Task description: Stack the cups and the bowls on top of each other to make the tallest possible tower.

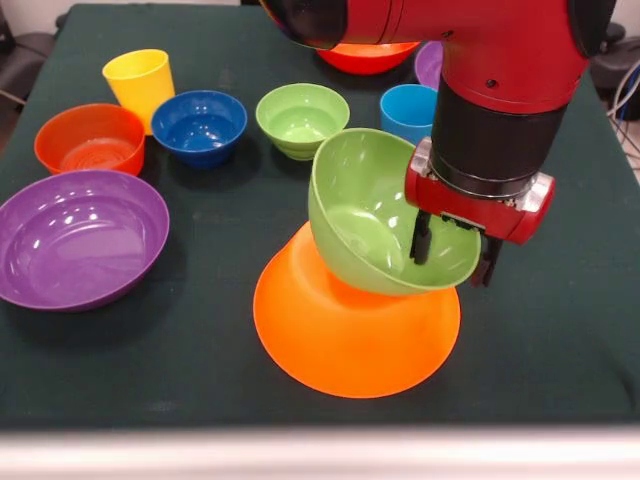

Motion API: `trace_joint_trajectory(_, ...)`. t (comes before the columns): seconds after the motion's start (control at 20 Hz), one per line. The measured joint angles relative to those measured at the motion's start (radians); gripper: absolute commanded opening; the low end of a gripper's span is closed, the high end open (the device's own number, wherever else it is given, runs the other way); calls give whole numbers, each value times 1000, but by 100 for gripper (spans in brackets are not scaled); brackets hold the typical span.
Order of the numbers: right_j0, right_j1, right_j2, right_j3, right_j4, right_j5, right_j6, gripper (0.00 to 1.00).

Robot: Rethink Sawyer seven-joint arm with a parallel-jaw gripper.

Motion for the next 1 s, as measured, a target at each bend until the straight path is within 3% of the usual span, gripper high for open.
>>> trace_joint_trajectory(0.35,-8,4,1,0,22,-10,0,100)
trace_joint_trajectory(0.65,-26,-35,1,62,80,-8,0,100)
trace_joint_trajectory(1.0,-25,-184,0,146,164,118,0,100)
